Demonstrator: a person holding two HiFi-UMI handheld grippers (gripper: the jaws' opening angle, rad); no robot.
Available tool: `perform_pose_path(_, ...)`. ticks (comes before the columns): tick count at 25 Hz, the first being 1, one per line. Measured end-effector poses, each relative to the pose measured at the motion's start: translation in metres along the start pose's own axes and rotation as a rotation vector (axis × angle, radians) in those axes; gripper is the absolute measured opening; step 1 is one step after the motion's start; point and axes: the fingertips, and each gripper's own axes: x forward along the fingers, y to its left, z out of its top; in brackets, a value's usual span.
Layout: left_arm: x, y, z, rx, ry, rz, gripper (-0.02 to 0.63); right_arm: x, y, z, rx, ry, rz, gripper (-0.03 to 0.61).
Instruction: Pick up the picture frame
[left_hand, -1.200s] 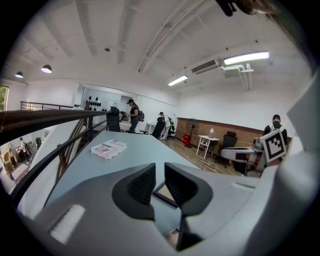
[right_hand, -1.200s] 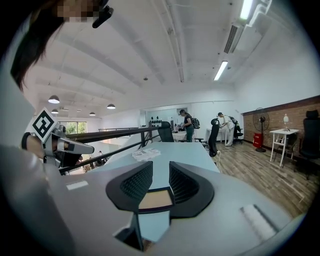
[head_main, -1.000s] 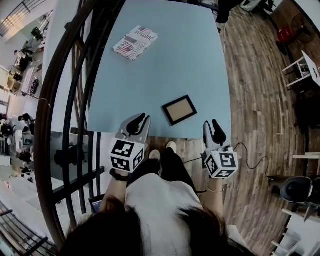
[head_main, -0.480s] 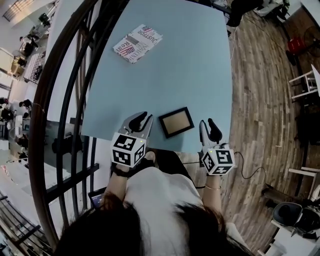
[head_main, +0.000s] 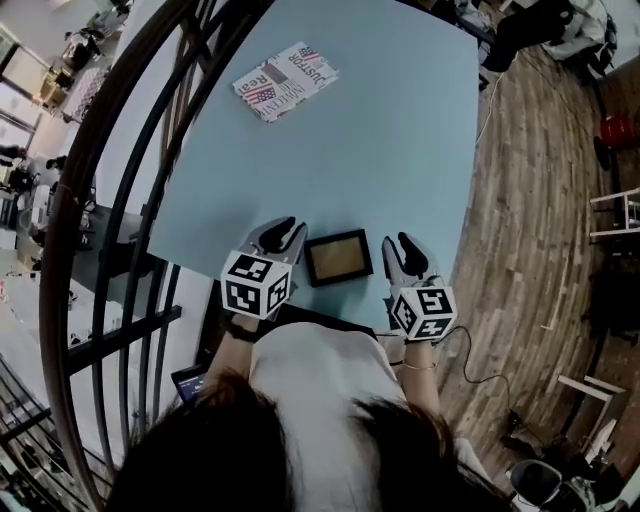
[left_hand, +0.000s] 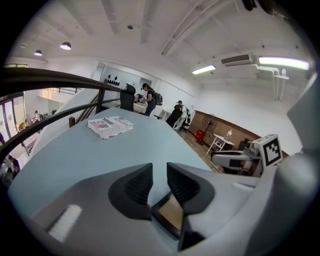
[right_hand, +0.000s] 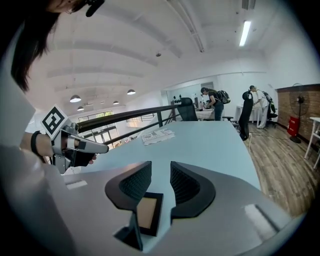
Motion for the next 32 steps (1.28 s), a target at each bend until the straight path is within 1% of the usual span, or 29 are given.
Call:
perform_pose_path(4,0.004,0.003,-0.017,-0.044,0.028,0.029,0.091,0.013,-0.002,-0.008,-0.012,0.038,0.046,0.094)
perform_pose_path(11,0.012,0.008,-0.046,-0.069,0.124,0.029,0.094,0.025,0.002,-0.030,0.005,0.120,0.079,0.094)
perform_pose_path(19,0.019,0.011,-0.078,-0.109,0.208,0.015,0.094,0.036,0.003,-0.061,0.035,0.192,0.081,0.094)
perform_pose_path(23,0.024,0.005,-0.094,-0.125,0.250,-0.010,0.094,0.039,0.002,-0.074,0.052,0.224,0.081,0.094)
perform_pose_path(27,0.026,0.004,-0.112,-0.170,0.287,-0.022,0.094,0.042,0.003,-0.086,0.070,0.255,0.084,0.094)
perform_pose_path(32,0.028,0.005,-0.127,-0.238,0.309,-0.034,0.094,0.043,0.003,-0.102,0.110,0.287,0.079,0.094)
